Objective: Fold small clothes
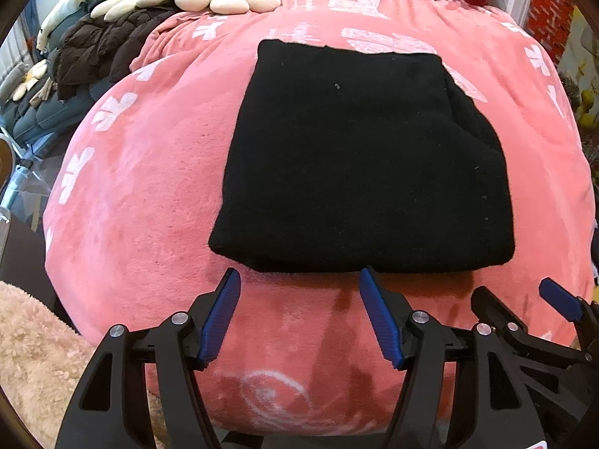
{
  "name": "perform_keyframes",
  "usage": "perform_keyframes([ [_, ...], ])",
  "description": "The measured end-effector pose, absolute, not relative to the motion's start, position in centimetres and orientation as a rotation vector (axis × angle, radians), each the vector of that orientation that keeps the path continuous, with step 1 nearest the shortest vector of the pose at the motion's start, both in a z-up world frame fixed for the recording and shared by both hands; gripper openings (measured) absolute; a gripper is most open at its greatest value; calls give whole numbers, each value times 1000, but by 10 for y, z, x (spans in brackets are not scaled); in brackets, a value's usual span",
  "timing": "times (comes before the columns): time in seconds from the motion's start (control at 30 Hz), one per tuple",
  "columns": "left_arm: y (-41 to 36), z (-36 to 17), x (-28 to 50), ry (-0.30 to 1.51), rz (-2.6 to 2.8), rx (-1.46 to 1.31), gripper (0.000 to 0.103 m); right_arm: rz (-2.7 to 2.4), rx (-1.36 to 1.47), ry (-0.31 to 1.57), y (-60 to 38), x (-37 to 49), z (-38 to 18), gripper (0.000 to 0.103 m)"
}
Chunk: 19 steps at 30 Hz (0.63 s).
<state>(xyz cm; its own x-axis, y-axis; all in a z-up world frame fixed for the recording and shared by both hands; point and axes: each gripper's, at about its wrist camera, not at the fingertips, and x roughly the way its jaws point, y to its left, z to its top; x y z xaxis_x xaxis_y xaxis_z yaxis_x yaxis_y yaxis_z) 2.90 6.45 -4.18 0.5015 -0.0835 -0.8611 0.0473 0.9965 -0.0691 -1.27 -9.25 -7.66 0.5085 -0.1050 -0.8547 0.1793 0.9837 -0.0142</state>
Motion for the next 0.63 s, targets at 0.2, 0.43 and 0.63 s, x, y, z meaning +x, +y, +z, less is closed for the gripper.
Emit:
perform_keyframes([
  [0.2, 62, -35, 27, 1002, -39, -8, 64, -176, 67, 1030, -91, -13, -78, 92],
  [0.43, 66, -39, 30, 1030, -3, -14, 72, -178, 48, 1018, -85, -15, -76, 92],
  [0.63, 66, -38, 28, 1026, 5, -14, 72, -179, 44, 1015, -86, -12, -75, 92],
])
